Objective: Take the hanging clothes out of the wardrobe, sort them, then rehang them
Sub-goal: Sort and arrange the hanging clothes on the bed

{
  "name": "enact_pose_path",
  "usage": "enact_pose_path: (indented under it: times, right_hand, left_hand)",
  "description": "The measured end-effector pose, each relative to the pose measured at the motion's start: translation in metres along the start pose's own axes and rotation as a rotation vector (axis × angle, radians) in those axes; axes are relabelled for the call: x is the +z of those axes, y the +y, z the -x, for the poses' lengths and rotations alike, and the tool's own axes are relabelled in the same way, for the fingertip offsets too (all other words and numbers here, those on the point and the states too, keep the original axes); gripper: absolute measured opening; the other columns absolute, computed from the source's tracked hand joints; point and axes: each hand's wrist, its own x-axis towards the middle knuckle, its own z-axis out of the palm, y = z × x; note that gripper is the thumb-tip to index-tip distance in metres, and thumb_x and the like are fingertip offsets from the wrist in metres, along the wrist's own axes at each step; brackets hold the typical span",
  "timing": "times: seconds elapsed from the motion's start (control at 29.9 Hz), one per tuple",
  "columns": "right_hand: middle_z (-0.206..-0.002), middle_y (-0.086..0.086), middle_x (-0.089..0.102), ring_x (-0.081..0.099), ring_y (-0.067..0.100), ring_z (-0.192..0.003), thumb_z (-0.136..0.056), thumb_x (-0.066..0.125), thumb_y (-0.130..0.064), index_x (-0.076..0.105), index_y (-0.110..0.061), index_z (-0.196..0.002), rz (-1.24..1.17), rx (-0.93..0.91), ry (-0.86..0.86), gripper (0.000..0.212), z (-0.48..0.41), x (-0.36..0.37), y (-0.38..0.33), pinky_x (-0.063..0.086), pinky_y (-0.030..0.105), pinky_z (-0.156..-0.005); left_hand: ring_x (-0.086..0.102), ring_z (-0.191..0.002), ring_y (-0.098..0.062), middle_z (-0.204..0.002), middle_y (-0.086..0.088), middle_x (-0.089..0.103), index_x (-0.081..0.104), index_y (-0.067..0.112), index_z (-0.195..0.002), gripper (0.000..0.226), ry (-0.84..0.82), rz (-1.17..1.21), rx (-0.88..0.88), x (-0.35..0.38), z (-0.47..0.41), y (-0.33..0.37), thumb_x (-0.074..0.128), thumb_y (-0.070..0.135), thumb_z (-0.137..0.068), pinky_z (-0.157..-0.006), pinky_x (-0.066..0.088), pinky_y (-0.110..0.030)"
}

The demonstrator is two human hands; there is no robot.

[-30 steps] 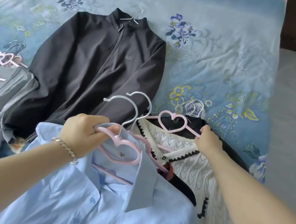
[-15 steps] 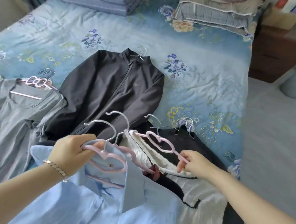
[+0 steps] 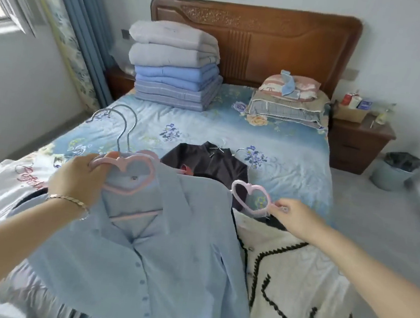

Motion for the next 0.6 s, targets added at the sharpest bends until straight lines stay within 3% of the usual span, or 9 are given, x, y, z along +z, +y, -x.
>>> enact_pose_path:
  times: [0.07, 0.17, 0.27, 0.33, 0.4, 0.5, 0.6]
  right_hand:
    - [-0.071, -0.002, 0.057, 0.057, 0.023, -0.081, -0.097, 0.045, -0.035, 0.062, -0.023, -0.088, 0.1, -0.025, 0.129, 0.023, 0.021, -0.01, -0.021, 0.042, 0.032, -0.072]
    - [-0.065, -0.001, 0.054, 0.055, 0.028, -0.078, -0.097, 0.045, -0.033, 0.061, -0.021, -0.086, 0.156, -0.035, 0.25, 0.024, 0.053, -0.024, -0.045, 0.036, 0.032, -0.063]
    - [-0.085, 0.012, 0.067, 0.06, 0.031, -0.087, -0.096, 0.047, -0.033, 0.067, -0.011, -0.096, 0.176, -0.061, 0.342, 0.029, 0.083, -0.031, -0.063, 0.044, 0.035, -0.072]
    - [-0.088, 0.012, 0.069, 0.062, 0.029, -0.088, -0.095, 0.048, -0.037, 0.068, -0.013, -0.094, 0.22, -0.088, 0.393, 0.031, 0.101, -0.034, -0.072, 0.048, 0.036, -0.078]
    - [-0.079, 0.007, 0.069, 0.062, 0.027, -0.082, -0.093, 0.049, -0.041, 0.068, -0.021, -0.087, 0.309, -0.1, 0.447, 0.028, 0.115, -0.04, -0.082, 0.048, 0.034, -0.074]
    - [-0.06, 0.001, 0.059, 0.059, 0.027, -0.068, -0.091, 0.052, -0.043, 0.067, -0.026, -0.081, 0.45, -0.114, 0.551, 0.025, 0.129, -0.055, -0.093, 0.046, 0.032, -0.063]
    - [-0.048, -0.005, 0.046, 0.051, 0.026, -0.056, -0.09, 0.055, -0.04, 0.061, -0.024, -0.07, 0.566, -0.155, 0.626, 0.026, 0.136, -0.076, -0.107, 0.039, 0.028, -0.052]
  left_hand:
    - [0.054, -0.079, -0.036, -0.08, -0.019, 0.063, 0.068, 0.01, -0.082, 0.057, 0.052, -0.035, 0.011, -0.03, -0.006, -0.016, 0.031, 0.052, -0.072, -0.067, 0.038, -0.037]
    - [0.056, -0.084, -0.039, -0.087, -0.021, 0.064, 0.067, 0.009, -0.088, 0.064, 0.122, -0.068, 0.014, -0.062, -0.013, -0.041, 0.027, 0.056, -0.074, -0.068, 0.038, -0.037]
    - [0.056, -0.088, -0.042, -0.091, -0.023, 0.065, 0.068, 0.008, -0.093, 0.062, 0.135, -0.028, 0.045, -0.077, -0.018, -0.063, 0.029, 0.054, -0.077, -0.07, 0.039, -0.038]
    - [0.054, -0.08, -0.039, -0.084, -0.024, 0.062, 0.065, 0.004, -0.089, 0.053, 0.108, 0.026, 0.072, -0.083, -0.018, -0.071, 0.036, 0.047, -0.083, -0.067, 0.036, -0.037]
    - [0.05, -0.076, -0.035, -0.084, -0.025, 0.062, 0.064, 0.002, -0.089, 0.042, 0.072, 0.037, 0.101, -0.086, -0.017, -0.077, 0.043, 0.039, -0.09, -0.066, 0.034, -0.035]
    - [0.055, -0.082, -0.041, -0.089, -0.029, 0.063, 0.064, -0.001, -0.092, 0.034, 0.078, 0.004, 0.086, -0.093, -0.019, -0.084, 0.048, 0.029, -0.096, -0.068, 0.035, -0.037]
    - [0.056, -0.083, -0.046, -0.089, -0.031, 0.063, 0.062, -0.002, -0.089, 0.039, 0.105, -0.053, 0.067, -0.097, -0.02, -0.087, 0.048, 0.034, -0.094, -0.068, 0.039, -0.04]
